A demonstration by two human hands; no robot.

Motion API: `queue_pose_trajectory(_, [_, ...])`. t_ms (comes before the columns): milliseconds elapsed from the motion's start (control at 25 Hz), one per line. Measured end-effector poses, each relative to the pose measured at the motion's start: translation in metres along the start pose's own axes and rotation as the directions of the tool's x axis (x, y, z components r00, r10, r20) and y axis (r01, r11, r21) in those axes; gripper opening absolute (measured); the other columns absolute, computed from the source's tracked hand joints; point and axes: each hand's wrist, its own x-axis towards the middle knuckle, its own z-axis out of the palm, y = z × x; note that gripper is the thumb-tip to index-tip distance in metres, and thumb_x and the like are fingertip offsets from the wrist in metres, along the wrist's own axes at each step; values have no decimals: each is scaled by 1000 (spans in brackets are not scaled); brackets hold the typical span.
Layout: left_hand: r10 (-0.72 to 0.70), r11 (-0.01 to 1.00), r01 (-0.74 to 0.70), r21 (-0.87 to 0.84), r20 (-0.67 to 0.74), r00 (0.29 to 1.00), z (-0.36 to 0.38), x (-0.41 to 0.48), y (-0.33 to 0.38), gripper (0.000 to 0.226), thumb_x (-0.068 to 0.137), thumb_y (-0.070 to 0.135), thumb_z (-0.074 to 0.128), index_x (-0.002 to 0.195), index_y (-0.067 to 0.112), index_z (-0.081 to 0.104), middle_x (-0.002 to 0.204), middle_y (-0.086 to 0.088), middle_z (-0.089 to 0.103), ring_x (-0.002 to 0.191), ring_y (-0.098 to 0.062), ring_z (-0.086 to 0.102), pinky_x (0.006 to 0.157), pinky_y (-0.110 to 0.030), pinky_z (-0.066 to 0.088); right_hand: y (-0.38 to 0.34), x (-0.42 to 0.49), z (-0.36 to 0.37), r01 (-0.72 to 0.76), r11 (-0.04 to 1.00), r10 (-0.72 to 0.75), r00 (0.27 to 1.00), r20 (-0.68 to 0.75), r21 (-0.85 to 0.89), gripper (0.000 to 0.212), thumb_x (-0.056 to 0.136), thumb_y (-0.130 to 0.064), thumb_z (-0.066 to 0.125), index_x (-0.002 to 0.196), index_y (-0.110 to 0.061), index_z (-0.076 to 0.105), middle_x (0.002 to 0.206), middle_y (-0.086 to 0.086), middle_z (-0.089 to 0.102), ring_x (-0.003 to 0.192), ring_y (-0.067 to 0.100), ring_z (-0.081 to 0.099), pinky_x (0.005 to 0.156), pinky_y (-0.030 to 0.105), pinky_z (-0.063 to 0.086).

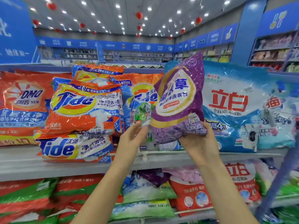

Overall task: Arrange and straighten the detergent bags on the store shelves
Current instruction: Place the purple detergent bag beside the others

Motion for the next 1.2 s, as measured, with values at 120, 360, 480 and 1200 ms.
queue_pose_trajectory(120, [-124, 953, 158, -259, 142, 982, 14, 10, 19, 35, 81, 49, 52, 95, 17, 59, 88, 5, 70, 80, -16, 65, 91, -34, 49, 13, 2, -2, -72, 995, 65, 995, 82, 76, 53, 34, -20, 90, 83, -8, 74, 89, 12, 71, 77, 21, 69, 72, 34, 58])
queue_pose_trajectory(360, [-59, 962, 83, -258, 102, 993, -1, 16, 7, 58, 63, 33, 74, 117, 24, 58, 111, 0, 69, 102, -17, 66, 93, -36, 49, -3, 11, 0, -68, 890, 55, 998, -41, -451, 38, 66, -47, 69, 92, -20, 72, 96, 0, 71, 92, 19, 62, 78, 36, 53])
queue_pose_trajectory(480, [96, 995, -95, -4, 42, 995, -12, 16, 9, 45, 64, 28, 75, 103, 38, 55, 95, 20, 70, 88, 3, 65, 75, -12, 50, -1, 20, 6, -85, 629, 38, 996, -79, -772, 51, 77, -69, 50, 106, -28, 61, 111, -5, 67, 104, 14, 62, 86, 39, 51])
queue_pose_trajectory(1200, [153, 985, -161, 61, 114, 982, -28, 18, -10, 39, 75, 4, 71, 97, 31, 55, 79, 28, 69, 76, 9, 65, 62, -3, 46, 6, 54, 36, 84, 764, -300, 924, -237, -640, 21, 91, -34, 55, 93, -15, 65, 81, 3, 72, 79, 23, 69, 74, 40, 57])
